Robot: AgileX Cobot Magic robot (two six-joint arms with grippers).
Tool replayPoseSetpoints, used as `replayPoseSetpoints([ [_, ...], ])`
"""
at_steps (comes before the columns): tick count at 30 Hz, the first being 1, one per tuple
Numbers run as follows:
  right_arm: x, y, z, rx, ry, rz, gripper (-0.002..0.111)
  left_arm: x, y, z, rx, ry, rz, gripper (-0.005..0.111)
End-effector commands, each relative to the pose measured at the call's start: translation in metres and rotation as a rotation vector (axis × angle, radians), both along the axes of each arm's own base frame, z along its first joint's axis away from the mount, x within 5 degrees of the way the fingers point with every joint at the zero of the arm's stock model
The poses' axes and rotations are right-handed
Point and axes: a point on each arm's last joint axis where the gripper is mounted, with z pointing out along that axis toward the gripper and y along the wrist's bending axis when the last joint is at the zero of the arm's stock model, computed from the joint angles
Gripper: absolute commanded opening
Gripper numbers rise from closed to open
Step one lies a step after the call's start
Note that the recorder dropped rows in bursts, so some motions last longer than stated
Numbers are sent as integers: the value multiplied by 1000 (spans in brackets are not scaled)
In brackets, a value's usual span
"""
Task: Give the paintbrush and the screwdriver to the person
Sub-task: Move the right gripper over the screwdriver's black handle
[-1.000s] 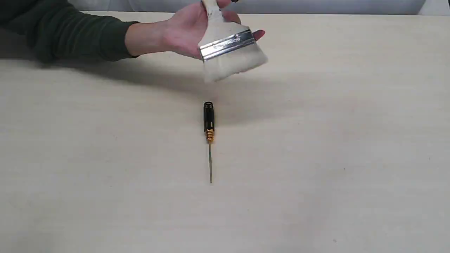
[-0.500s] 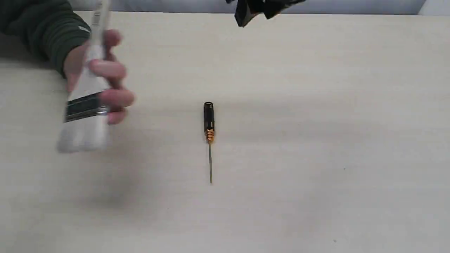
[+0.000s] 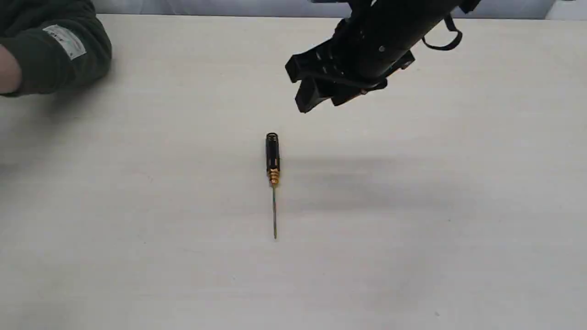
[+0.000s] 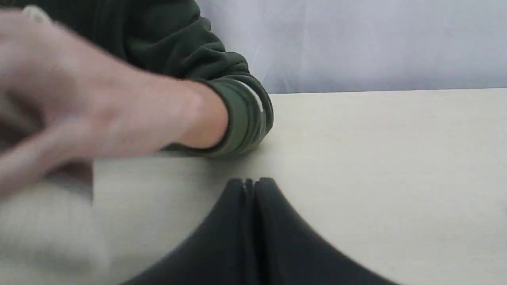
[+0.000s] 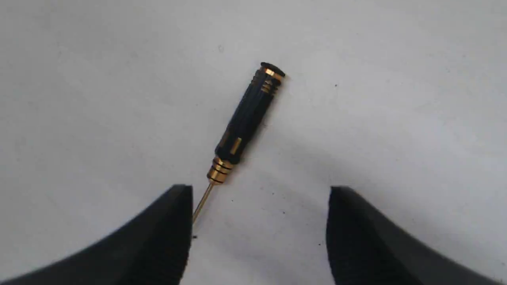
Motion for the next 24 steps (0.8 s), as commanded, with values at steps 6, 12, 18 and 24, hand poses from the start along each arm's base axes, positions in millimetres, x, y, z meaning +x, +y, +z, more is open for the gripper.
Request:
replayPoseSetpoints([
  [6,-2,42,-35,-24,-3,51,52,0,-1,0,-6,-11,-7,0],
  [12,4,50,-58,-66,22,13,52,0,-1,0,-6,-11,-7,0],
  [18,8,52,-76,-71,35,-10,52,0,-1,0,-6,-11,-7,0],
  [24,11,53,-84,-67,28,-37,52,0,-1,1,-6,-13,-7,0],
])
